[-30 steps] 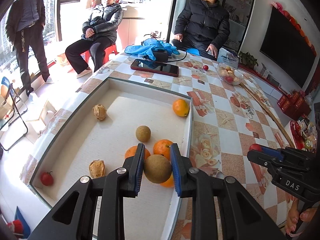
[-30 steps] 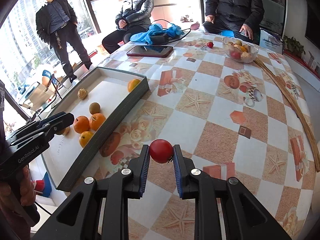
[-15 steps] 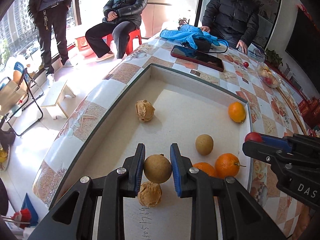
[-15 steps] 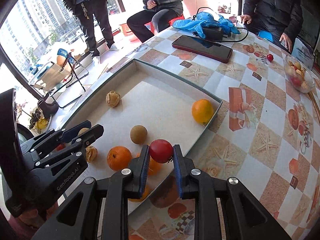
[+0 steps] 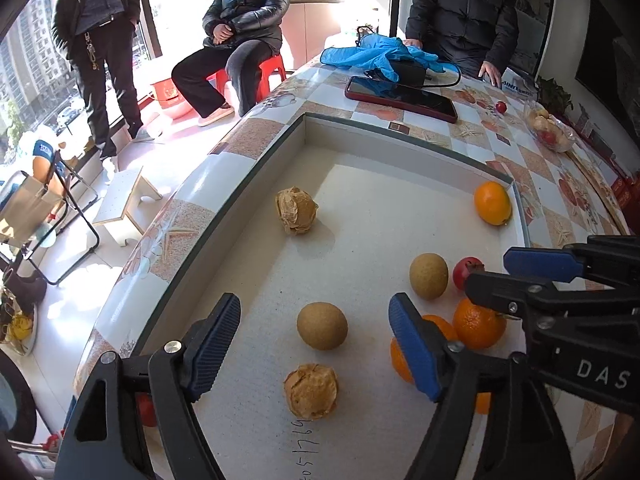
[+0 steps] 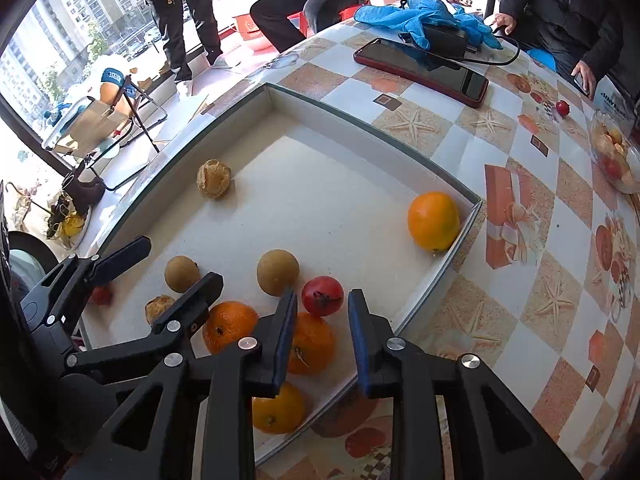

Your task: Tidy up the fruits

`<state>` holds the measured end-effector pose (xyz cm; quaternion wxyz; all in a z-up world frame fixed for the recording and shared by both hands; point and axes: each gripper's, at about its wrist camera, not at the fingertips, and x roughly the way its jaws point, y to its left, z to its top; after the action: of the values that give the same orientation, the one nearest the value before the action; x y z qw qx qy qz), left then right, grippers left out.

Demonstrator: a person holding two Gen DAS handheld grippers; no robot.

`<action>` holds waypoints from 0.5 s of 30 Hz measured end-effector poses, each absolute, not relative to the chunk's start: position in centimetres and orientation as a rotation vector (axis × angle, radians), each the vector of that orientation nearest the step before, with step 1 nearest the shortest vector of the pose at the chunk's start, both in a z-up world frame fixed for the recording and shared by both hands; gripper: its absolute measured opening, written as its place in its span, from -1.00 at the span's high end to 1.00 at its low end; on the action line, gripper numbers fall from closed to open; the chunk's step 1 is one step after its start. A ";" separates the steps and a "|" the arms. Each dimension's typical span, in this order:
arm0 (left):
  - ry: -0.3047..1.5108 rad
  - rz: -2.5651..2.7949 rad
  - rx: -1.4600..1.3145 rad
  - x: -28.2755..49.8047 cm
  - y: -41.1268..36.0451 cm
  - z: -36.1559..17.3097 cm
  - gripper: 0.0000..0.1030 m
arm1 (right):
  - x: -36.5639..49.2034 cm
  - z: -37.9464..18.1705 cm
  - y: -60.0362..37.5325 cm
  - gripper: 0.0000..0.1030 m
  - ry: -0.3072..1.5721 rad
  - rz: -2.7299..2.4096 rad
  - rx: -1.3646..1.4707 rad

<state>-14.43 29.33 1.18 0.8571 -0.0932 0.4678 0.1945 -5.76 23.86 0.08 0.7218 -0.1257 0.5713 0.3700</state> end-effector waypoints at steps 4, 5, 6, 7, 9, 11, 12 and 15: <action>0.988 0.392 -0.205 -14.5 29.1 1.5 -0.67 | -6.1 1.5 23.6 -0.75 1.207 0.811 -0.284; 0.988 0.396 -0.200 -14.5 29.0 1.6 -0.69 | -6.3 1.9 23.6 -0.75 1.187 0.799 -0.310; 0.991 0.399 -0.196 -14.5 28.9 1.7 -0.75 | -6.5 2.1 23.6 -0.75 1.178 0.798 -0.325; 0.993 0.396 -0.197 -14.6 28.8 1.8 -0.81 | -6.6 2.3 23.5 -0.75 1.176 0.798 -0.333; 1.001 0.369 -0.214 -14.8 28.7 2.0 -0.81 | -6.6 2.4 23.1 -0.75 1.185 0.780 -0.337; 1.014 0.341 -0.224 -14.9 28.5 2.2 -0.82 | -6.4 2.3 22.5 -1.00 1.211 0.761 -0.325; 1.017 0.337 -0.221 -15.0 28.4 2.3 -0.82 | -6.2 2.3 22.1 -1.00 1.224 0.754 -0.311; 1.038 0.356 -0.179 -15.1 27.5 2.6 -0.82 | -6.0 2.1 20.9 -1.00 1.261 0.748 -0.271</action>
<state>-15.13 27.53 2.61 0.8495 -0.0850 0.4925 0.1690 -5.95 20.92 2.12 0.7346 -0.1233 0.5739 0.3404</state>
